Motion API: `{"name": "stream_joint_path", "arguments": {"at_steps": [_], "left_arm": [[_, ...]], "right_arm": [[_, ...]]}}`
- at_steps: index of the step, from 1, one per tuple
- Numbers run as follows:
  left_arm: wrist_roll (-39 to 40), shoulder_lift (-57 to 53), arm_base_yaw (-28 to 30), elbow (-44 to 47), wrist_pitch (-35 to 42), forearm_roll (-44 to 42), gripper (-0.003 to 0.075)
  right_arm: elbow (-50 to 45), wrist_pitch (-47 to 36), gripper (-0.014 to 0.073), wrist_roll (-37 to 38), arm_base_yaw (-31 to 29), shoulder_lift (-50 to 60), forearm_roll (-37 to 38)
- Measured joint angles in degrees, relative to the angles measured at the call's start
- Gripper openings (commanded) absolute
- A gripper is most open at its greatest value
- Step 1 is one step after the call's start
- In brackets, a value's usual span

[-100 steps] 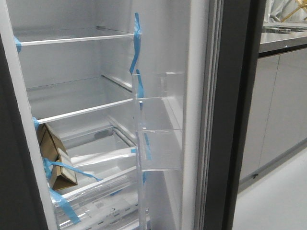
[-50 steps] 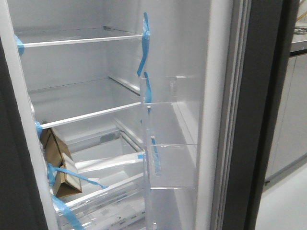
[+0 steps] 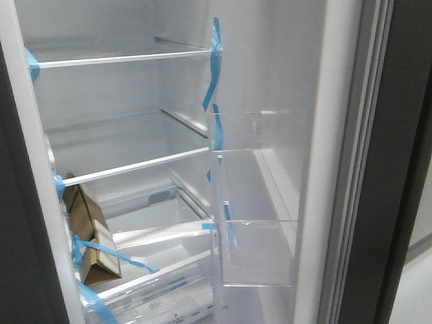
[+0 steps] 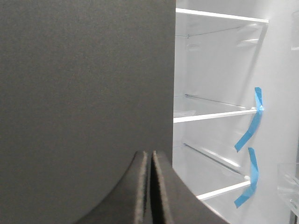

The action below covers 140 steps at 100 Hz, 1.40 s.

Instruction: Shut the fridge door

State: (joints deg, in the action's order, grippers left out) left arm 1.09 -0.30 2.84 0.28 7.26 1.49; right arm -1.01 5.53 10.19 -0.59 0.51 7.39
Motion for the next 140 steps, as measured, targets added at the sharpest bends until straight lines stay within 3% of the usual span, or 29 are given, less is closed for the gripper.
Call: {"name": "stream_joint_path", "arguments": {"at_steps": [74, 92, 109, 140], "left_arm": [[0.0, 0.0, 0.0, 0.0, 0.0, 0.0, -0.002], [0.0, 0.0, 0.0, 0.0, 0.0, 0.0, -0.002], [0.0, 0.0, 0.0, 0.0, 0.0, 0.0, -0.002], [0.0, 0.0, 0.0, 0.0, 0.0, 0.0, -0.002]], "right_arm": [[0.0, -0.22, -0.0046, 0.0, 0.0, 0.0, 0.0], [0.48, 0.04, -0.0046, 0.0, 0.0, 0.0, -3.28], [8.65, 1.12, -0.0046, 0.0, 0.0, -4.43, -3.71], [26.81, 3.72, -0.0046, 0.0, 0.0, -22.22, -3.84]]}}
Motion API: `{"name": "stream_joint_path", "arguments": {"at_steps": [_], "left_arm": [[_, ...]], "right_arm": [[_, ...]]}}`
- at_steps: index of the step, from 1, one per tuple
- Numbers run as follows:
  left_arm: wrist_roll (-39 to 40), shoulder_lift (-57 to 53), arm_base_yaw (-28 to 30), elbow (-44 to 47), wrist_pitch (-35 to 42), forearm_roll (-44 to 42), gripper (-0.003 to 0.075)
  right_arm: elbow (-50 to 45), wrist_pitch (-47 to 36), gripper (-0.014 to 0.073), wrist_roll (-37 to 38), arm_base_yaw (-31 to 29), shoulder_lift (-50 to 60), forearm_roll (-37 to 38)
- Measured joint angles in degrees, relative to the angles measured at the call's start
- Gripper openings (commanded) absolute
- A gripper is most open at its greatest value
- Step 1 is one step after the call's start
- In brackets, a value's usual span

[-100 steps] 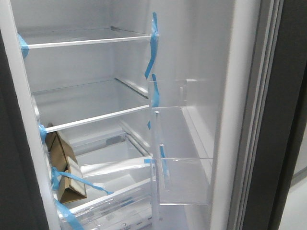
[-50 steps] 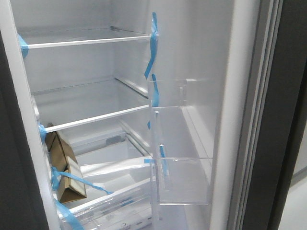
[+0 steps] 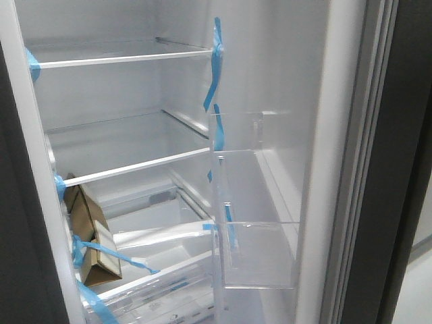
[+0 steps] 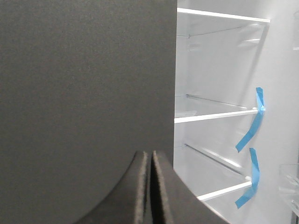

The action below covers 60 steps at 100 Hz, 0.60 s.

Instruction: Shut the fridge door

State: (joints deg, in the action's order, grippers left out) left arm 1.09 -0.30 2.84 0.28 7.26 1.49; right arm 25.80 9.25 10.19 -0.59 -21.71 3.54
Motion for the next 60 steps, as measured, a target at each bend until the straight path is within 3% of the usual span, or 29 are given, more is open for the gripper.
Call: {"name": "stream_joint_path", "arguments": {"at_steps": [37, 60], "left_arm": [[0.0, 0.0, 0.0, 0.0, 0.0, 0.0, -0.002], [0.0, 0.0, 0.0, 0.0, 0.0, 0.0, -0.002]], "right_arm": [[12.19, 0.66, -0.0046, 0.0, 0.0, -17.49, -1.72], [17.37, 0.9, -0.0046, 0.0, 0.0, -22.97, -2.63]]}}
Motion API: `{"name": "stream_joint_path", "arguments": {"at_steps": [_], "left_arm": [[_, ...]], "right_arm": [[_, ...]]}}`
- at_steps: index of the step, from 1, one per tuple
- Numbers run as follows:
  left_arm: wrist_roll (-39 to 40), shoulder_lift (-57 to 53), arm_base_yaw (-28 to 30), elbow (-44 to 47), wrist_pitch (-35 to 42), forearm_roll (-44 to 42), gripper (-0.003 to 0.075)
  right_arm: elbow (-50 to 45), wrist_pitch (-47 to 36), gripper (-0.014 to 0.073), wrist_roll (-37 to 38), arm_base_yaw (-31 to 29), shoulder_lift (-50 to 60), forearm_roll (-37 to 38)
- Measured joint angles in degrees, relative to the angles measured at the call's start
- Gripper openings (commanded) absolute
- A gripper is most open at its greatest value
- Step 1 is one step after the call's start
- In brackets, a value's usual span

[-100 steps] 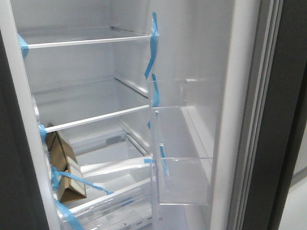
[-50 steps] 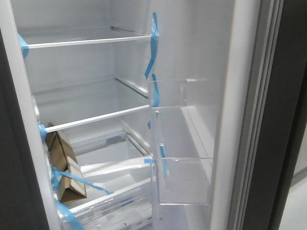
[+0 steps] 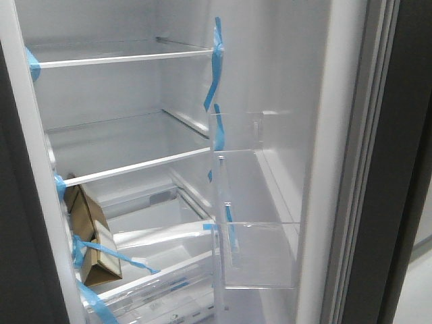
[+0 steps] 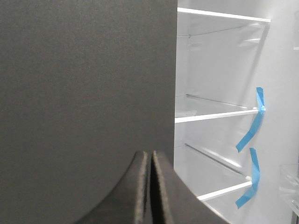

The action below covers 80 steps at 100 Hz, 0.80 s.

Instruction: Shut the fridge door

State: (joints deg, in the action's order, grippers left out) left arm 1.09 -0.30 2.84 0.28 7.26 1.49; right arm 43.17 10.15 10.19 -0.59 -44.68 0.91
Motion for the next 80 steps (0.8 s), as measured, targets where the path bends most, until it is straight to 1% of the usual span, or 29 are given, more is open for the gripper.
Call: {"name": "stream_joint_path", "arguments": {"at_steps": [80], "left_arm": [[0.0, 0.0, 0.0, 0.0, 0.0, 0.0, -0.002]], "right_arm": [[0.77, 0.0, -0.0046, 0.04, 0.0, -0.86, -0.91]]}}
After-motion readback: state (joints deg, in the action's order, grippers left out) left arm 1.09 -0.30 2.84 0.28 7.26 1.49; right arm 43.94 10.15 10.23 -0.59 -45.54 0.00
